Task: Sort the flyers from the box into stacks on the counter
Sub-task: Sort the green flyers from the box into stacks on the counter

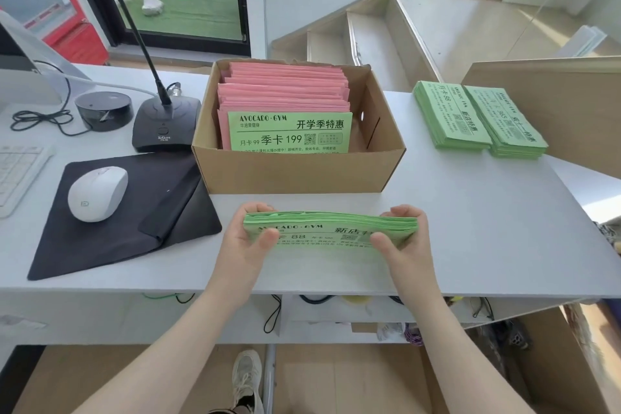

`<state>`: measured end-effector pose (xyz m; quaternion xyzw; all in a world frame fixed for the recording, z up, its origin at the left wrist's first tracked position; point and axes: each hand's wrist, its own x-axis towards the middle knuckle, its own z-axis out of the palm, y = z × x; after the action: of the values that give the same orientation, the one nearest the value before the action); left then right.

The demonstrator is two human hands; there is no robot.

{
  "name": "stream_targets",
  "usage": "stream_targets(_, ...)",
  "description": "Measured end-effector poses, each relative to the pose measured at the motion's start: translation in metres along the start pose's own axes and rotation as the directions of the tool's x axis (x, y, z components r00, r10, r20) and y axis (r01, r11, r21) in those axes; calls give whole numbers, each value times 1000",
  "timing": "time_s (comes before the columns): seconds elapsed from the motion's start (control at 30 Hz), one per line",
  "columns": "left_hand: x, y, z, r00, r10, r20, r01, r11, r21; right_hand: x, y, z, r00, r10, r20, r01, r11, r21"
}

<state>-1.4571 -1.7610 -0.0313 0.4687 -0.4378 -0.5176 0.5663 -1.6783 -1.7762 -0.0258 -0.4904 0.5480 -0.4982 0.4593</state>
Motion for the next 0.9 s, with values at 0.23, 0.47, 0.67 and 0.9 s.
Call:
stream_targets(0.23,10,2,-5,998,-35,44,32,997,72,1,-7,-5,999,-51,13,51,998,39)
stream_targets(0.47,22,2,-12,985,-74,156,17,941,339,10,-2,-10,1000,12,24,-11,1000,-17)
stream_targets(0.67,55,47,18,950,95,299,-203,913,355,25,-24,-33,997,64,-44,-57,990,131)
stream_targets(0.9,86,59,63,845,-88,528,137,989,-54,36,-34,-60,969,92,-230,16,904,427)
